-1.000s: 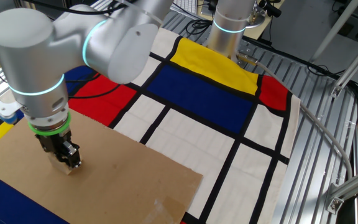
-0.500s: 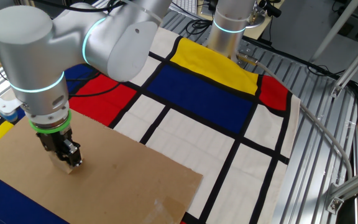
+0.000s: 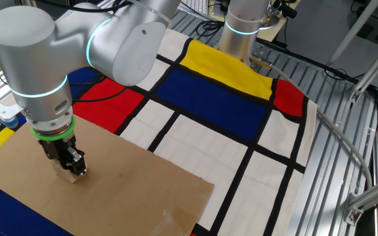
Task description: Hold a small block with the gripper and sweep it from left to right on the table
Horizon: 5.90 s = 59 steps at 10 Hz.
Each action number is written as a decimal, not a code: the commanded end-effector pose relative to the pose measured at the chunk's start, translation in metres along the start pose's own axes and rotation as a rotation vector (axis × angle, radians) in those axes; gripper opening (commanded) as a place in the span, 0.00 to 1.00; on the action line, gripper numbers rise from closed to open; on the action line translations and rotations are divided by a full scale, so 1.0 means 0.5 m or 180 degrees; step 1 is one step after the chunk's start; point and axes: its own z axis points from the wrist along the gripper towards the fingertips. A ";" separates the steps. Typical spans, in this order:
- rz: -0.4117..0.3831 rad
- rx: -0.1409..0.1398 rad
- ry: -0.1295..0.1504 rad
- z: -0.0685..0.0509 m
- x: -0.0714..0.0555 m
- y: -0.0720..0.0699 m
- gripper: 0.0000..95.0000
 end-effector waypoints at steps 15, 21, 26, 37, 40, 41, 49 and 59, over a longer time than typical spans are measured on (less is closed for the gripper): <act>0.0125 -0.0019 0.0008 0.001 0.020 0.064 0.00; 0.0158 0.0003 0.0015 -0.003 0.027 0.082 0.00; 0.0160 -0.0048 0.0004 -0.010 0.029 0.083 0.00; 0.0166 -0.0036 0.0000 -0.008 0.029 0.083 0.00; 0.0168 -0.0033 -0.0008 -0.007 0.031 0.083 0.00; 0.0169 -0.0032 -0.0003 -0.006 0.031 0.083 0.00; 0.0203 -0.0006 -0.0027 -0.001 0.040 0.106 0.00; 0.0329 -0.0006 -0.0025 -0.003 0.057 0.148 0.00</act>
